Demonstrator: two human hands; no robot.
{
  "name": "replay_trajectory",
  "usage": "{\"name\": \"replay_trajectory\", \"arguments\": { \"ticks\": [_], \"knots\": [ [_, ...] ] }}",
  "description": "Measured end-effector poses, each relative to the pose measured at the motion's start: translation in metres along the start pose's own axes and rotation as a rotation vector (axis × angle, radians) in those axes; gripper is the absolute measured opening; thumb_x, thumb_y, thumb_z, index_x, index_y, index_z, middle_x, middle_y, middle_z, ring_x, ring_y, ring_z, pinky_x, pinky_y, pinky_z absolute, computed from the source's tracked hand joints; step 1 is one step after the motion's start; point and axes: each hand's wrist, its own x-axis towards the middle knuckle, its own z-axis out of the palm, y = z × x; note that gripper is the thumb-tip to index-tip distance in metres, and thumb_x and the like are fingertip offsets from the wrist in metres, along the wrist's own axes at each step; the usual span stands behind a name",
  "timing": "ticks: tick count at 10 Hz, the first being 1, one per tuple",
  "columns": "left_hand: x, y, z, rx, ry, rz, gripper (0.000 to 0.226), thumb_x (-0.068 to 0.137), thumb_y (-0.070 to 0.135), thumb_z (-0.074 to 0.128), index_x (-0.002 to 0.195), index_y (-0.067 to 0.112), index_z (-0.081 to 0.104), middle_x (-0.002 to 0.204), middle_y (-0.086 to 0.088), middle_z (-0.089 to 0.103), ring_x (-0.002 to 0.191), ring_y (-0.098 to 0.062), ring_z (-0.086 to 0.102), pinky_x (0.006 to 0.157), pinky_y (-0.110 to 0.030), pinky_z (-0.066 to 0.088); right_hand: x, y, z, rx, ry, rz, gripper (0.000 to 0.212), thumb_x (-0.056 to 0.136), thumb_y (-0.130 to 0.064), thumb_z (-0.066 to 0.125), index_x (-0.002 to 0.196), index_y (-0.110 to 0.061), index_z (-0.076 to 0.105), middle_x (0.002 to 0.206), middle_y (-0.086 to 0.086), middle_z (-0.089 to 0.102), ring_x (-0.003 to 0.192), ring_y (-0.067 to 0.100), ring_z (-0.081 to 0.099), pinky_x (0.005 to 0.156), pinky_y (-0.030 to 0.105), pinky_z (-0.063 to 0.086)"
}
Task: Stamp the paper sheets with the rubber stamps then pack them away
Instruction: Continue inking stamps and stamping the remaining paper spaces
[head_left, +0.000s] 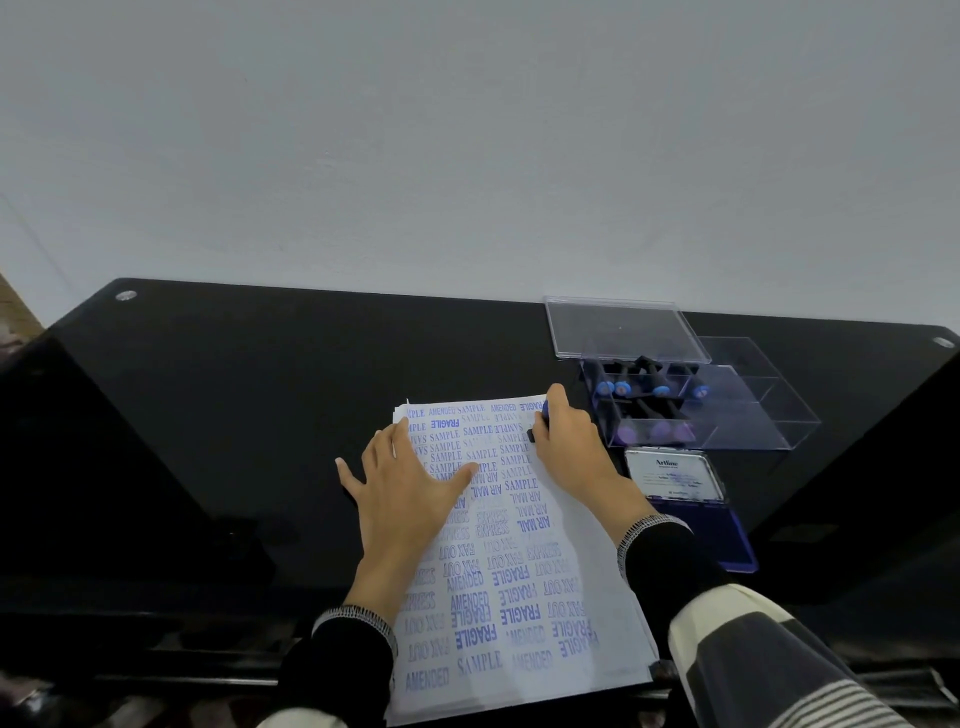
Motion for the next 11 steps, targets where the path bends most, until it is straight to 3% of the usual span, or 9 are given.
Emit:
{"name": "replay_trajectory", "arguments": {
  "ticks": [3, 5, 7, 9, 11],
  "knots": [
    [-0.0006, 0.0001, -0.0005, -0.009, 0.006, 0.003, 0.105, 0.069, 0.081, 0.053, 0.147, 0.017, 0.025, 0.151, -0.002, 0.033, 0.142, -0.021, 0.025, 0.115, -0.058, 0.002, 0.0010, -0.0027, 0.0040, -0.106, 0.014, 0.015, 0.011, 0.100, -0.017, 0.037, 0.091, -0.014, 0.030, 0.066, 0.000, 0.045, 0.051, 0.017, 0.044, 0.042, 0.028, 0.027],
    [-0.0001, 0.0002, -0.0013, 0.000, -0.003, 0.001, 0.105, 0.068, 0.082, 0.052, 0.147, 0.018, 0.025, 0.151, -0.002, 0.033, 0.142, -0.022, 0.026, 0.115, -0.058, 0.003, 0.0022, -0.0010, 0.0038, -0.085, 0.012, 0.018, 0.012, 0.100, -0.018, 0.039, 0.092, -0.015, 0.031, 0.065, -0.001, 0.045, 0.050, 0.012, 0.044, 0.041, 0.025, 0.029],
    [-0.0007, 0.0001, -0.0009, 0.003, 0.000, 0.005, 0.105, 0.069, 0.082, 0.051, 0.147, 0.017, 0.024, 0.151, -0.002, 0.032, 0.142, -0.021, 0.026, 0.115, -0.058, 0.004, 0.0011, -0.0034, 0.0081, -0.173, 0.025, 0.000, 0.009, 0.099, -0.013, 0.036, 0.092, -0.016, 0.030, 0.072, 0.004, 0.051, 0.056, 0.023, 0.051, 0.047, 0.033, 0.037],
    [-0.0009, 0.0004, -0.0017, -0.003, -0.002, -0.003, 0.105, 0.070, 0.081, 0.052, 0.148, 0.017, 0.024, 0.151, -0.003, 0.032, 0.143, -0.021, 0.024, 0.116, -0.057, 0.002, -0.0012, -0.0032, 0.0043, -0.092, 0.028, 0.016, 0.012, 0.100, -0.018, 0.038, 0.091, -0.015, 0.030, 0.068, 0.002, 0.048, 0.056, 0.023, 0.047, 0.049, 0.031, 0.033],
    [-0.0004, -0.0005, -0.0003, -0.003, -0.003, 0.000, 0.104, 0.069, 0.082, 0.052, 0.147, 0.018, 0.025, 0.151, -0.002, 0.033, 0.142, -0.021, 0.026, 0.116, -0.057, 0.003, -0.0017, -0.0027, 0.0044, -0.071, 0.035, 0.020, 0.013, 0.100, -0.019, 0.039, 0.091, -0.015, 0.030, 0.064, -0.002, 0.044, 0.050, 0.012, 0.042, 0.042, 0.027, 0.027]
  ]
}}
